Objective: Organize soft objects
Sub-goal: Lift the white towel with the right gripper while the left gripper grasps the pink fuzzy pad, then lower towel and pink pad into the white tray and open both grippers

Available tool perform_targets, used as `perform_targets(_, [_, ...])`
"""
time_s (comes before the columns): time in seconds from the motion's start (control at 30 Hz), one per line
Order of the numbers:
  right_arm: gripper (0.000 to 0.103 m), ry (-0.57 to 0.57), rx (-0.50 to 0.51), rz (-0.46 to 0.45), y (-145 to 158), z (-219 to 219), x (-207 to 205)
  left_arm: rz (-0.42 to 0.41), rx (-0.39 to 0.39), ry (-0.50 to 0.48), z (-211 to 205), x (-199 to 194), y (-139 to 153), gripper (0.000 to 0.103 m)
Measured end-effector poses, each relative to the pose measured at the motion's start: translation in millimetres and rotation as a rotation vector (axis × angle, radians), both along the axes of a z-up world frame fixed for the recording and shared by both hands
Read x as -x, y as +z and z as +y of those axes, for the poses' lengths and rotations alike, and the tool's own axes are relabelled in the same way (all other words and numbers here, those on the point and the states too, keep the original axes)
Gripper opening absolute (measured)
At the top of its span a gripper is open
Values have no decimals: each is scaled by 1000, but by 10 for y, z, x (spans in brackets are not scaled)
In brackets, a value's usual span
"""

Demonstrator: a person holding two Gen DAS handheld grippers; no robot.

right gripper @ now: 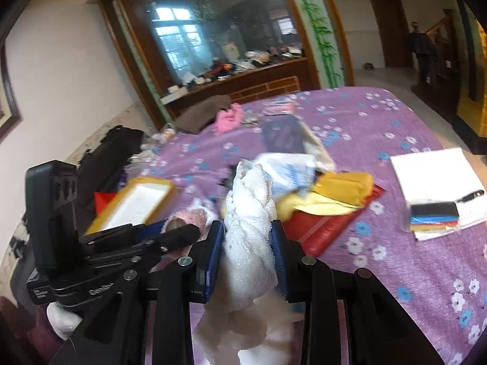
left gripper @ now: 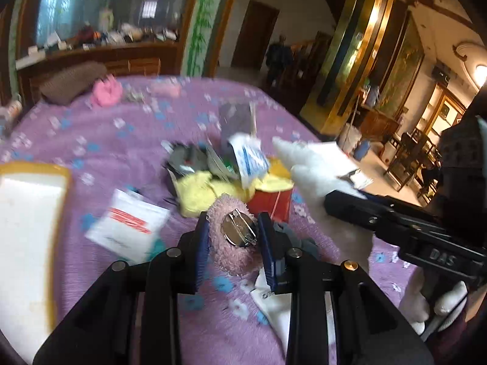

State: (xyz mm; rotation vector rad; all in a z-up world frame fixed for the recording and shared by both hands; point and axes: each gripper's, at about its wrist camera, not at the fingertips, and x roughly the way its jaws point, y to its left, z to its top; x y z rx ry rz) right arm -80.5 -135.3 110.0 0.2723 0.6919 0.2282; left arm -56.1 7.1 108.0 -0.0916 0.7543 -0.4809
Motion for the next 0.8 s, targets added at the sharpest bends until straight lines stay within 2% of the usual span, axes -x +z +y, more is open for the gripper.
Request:
perform_targets(0.23, [30, 140, -101, 6, 258, 481, -165, -84, -16, 132, 758, 173, 420, 28])
perform_targets(0.43, [31, 212, -168, 30, 394, 914, -587, -111, -50, 257, 1423, 25, 551, 28])
perform_targets(0.6, [31, 236, -230, 116, 216, 1316, -1194, -44, -19, 328, 1955, -320, 379, 28])
perform_targets(0.8, [31, 217, -236, 231, -189, 1807, -1927, 44, 16, 365, 2284, -648, 10, 28])
